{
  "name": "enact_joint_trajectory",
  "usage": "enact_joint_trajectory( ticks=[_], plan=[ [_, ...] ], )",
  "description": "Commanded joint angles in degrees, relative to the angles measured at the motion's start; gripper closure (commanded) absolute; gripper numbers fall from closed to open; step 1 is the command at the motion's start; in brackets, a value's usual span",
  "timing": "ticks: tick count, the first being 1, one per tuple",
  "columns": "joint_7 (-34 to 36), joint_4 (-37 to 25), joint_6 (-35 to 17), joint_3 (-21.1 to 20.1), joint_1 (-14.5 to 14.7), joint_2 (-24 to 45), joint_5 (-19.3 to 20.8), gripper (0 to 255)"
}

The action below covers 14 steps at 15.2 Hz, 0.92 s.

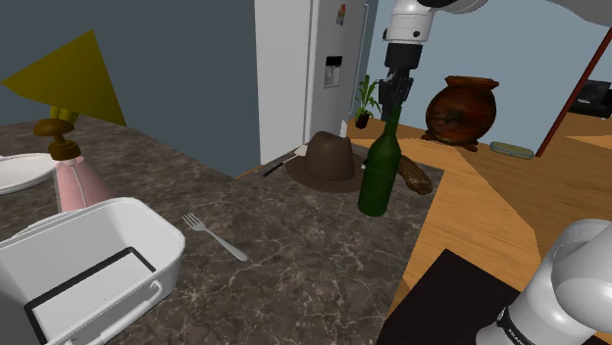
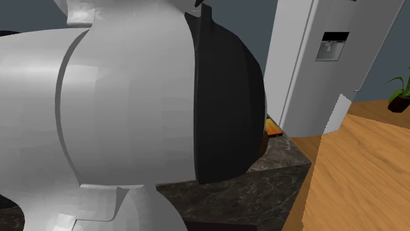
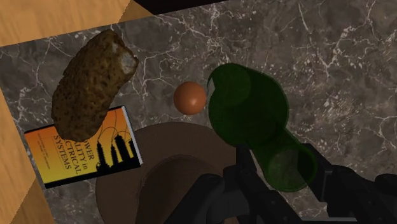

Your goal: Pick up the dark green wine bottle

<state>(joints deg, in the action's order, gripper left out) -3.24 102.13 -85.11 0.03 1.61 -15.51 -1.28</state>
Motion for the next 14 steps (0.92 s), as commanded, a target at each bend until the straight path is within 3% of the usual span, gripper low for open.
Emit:
enact_joint_trajectory(
  ticks=[1, 14],
  plan=[
    [-0.05, -0.07, 0.14, 0.03, -0.02, 0.11, 0.0, 255],
    [0.16, -15.57, 10.99, 0.08, -0.01, 4.76, -0.04, 255]
  ],
)
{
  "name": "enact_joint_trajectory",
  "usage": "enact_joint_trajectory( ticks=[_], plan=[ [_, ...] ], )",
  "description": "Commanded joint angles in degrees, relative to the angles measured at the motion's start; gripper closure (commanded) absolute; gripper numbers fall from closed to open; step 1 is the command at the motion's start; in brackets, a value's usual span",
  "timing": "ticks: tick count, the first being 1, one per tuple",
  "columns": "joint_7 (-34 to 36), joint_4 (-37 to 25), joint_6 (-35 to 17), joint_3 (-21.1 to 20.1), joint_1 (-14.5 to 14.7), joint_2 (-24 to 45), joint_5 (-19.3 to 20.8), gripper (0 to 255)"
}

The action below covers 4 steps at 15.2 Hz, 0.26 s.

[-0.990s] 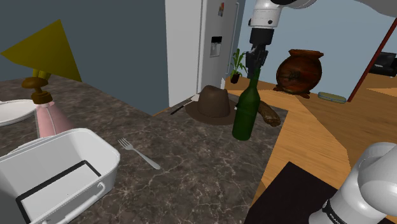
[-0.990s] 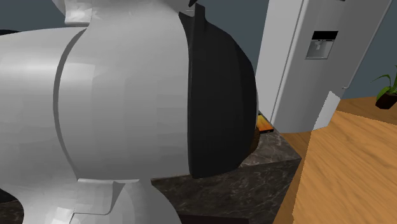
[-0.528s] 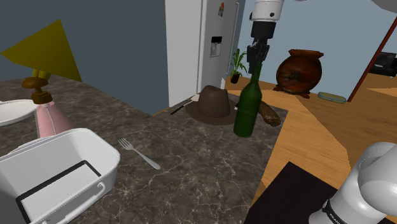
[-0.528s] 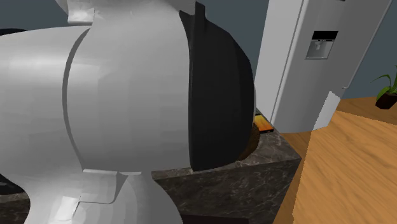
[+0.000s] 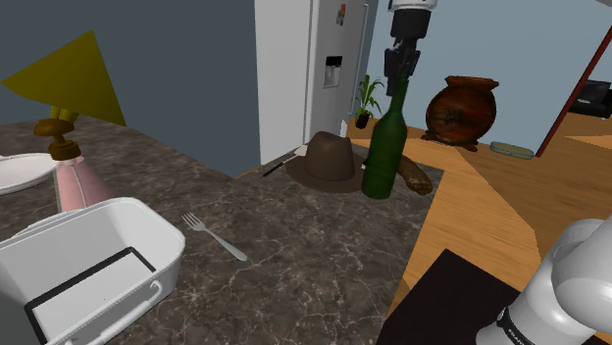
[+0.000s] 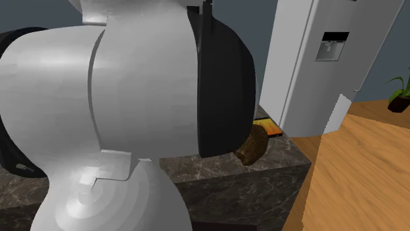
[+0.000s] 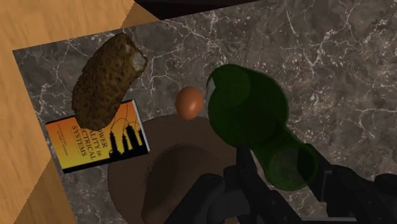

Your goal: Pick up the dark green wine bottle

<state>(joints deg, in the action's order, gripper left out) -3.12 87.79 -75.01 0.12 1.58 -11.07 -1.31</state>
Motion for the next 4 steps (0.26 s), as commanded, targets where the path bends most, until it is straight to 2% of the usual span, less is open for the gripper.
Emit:
enact_joint_trajectory(
  ticks=[1, 4],
  plan=[
    [0.06, -2.61, 1.78, -0.01, 0.01, 0.81, -0.01, 255],
    [0.08, -4.23, 2.83, 0.0, 0.01, 1.39, -0.02, 255]
  ],
)
